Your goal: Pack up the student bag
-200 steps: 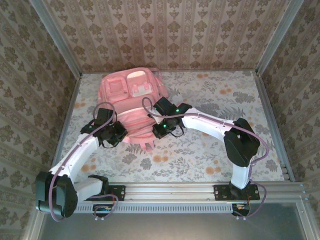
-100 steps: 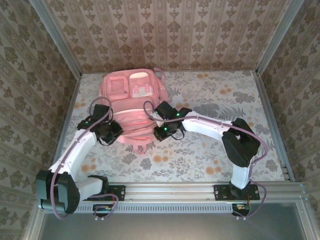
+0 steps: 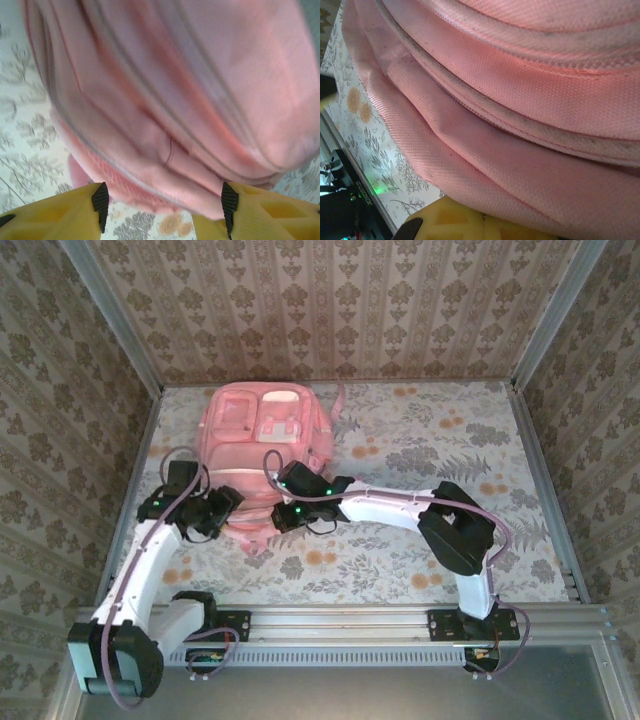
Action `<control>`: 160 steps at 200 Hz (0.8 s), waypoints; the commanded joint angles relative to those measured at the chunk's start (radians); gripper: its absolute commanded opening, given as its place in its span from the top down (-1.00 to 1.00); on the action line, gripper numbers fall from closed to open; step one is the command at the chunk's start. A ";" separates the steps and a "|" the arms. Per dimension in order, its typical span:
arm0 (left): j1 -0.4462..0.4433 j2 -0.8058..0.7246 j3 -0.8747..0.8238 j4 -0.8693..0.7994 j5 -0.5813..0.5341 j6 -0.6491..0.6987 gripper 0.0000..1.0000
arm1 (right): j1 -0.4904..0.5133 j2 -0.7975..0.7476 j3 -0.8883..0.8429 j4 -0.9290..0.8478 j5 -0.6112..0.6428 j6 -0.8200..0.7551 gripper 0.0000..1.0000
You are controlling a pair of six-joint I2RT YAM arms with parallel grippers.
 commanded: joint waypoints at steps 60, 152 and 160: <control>-0.080 0.042 -0.035 0.001 -0.027 -0.191 -0.35 | 0.056 0.030 0.026 0.121 0.043 0.046 1.00; -0.019 0.124 -0.027 0.074 -0.151 -0.146 0.30 | 0.094 0.104 0.180 -0.144 0.151 -0.112 1.00; -0.014 0.124 -0.027 0.077 -0.150 -0.140 0.46 | 0.090 0.107 0.195 -0.185 0.170 -0.138 1.00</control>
